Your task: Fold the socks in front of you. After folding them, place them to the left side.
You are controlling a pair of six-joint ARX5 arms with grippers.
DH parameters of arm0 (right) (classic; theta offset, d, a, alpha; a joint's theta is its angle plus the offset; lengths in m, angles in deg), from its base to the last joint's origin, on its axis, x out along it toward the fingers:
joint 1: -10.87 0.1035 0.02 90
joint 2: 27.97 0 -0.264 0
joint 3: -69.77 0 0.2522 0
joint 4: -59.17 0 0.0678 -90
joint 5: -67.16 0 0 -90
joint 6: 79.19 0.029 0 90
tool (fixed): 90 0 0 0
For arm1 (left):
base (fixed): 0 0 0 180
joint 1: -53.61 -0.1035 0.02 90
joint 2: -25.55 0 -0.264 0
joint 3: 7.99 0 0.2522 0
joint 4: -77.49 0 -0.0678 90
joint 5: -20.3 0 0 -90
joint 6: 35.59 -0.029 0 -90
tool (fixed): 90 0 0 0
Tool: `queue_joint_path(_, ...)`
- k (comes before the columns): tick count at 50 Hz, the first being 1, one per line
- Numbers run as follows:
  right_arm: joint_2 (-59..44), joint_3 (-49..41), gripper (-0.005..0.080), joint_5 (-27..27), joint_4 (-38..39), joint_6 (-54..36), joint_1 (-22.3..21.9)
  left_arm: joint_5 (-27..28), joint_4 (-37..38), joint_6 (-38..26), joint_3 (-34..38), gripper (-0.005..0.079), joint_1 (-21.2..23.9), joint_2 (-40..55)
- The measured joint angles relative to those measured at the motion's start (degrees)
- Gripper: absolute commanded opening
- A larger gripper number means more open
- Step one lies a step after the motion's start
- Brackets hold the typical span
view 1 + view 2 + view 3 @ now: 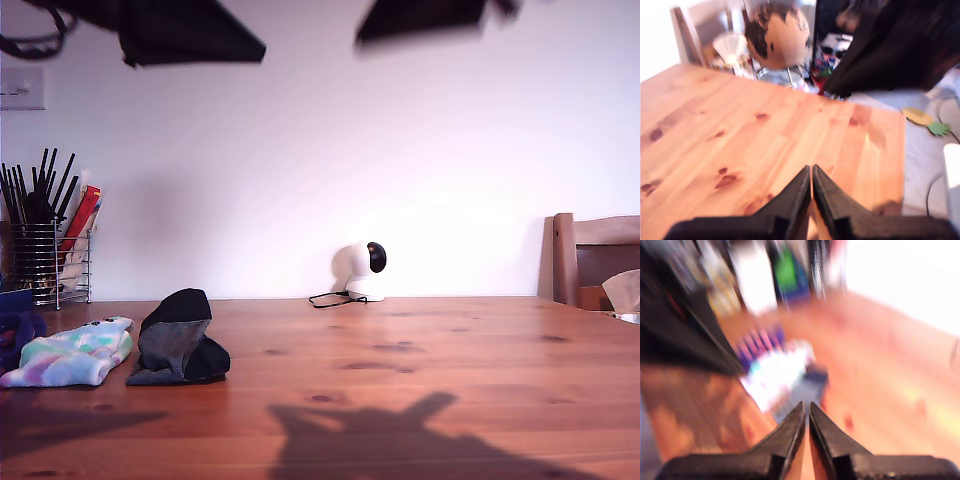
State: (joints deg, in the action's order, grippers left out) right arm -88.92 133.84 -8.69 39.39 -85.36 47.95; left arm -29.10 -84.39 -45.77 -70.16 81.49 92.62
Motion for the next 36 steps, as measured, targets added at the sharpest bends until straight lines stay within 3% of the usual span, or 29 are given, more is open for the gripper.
queue_joint_path(8,5.62,-0.87,-0.0012,0.02,-1.57,0.15,3.41,-3.65,-2.23,3.65,3.83,-0.0021,4.37,-3.61)
queue_joint_path(18,6.36,-1.44,-0.0012,0.35,-6.16,0.35,5.31,-4.22,-3.37,3.82,3.85,-0.0021,9.7,-5.03)
queue_joint_path(36,6.34,-1.49,-0.0011,0.26,-11.63,0.35,5.29,-4.33,-3.37,5.55,3.85,-0.0021,9.86,-5.09)
